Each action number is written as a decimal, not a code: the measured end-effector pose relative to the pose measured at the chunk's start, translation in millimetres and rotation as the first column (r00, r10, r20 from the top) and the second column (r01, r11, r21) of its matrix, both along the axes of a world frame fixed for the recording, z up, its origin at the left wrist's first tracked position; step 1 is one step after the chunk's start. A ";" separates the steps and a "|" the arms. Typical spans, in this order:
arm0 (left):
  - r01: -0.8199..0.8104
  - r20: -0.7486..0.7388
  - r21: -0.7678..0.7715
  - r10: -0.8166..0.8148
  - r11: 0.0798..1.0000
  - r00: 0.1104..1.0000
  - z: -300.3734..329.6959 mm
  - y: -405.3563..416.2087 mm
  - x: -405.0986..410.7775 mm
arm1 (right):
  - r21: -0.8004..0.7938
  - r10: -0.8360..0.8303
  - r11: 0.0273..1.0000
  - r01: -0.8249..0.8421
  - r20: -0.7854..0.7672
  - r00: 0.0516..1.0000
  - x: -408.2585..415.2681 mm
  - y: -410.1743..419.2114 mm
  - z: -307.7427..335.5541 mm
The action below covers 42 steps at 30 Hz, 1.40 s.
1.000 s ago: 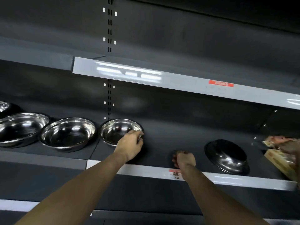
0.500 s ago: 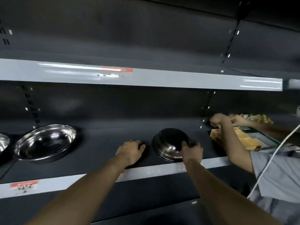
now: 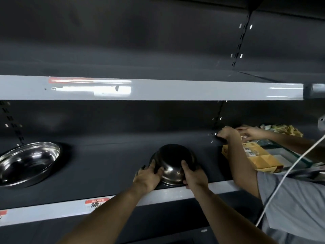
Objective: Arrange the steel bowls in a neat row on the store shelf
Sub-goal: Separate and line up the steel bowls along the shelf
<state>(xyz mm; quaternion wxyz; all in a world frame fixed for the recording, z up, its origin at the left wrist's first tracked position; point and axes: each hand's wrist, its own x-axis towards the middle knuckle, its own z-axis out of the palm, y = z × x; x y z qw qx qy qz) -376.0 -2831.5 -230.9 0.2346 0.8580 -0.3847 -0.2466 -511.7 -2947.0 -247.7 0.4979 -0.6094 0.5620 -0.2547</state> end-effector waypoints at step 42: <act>-0.703 -0.623 -0.443 0.373 0.557 0.688 23.8 177.2 143.5 | -0.171 0.152 0.980 -0.106 0.285 0.947 146.9 138.4 32.0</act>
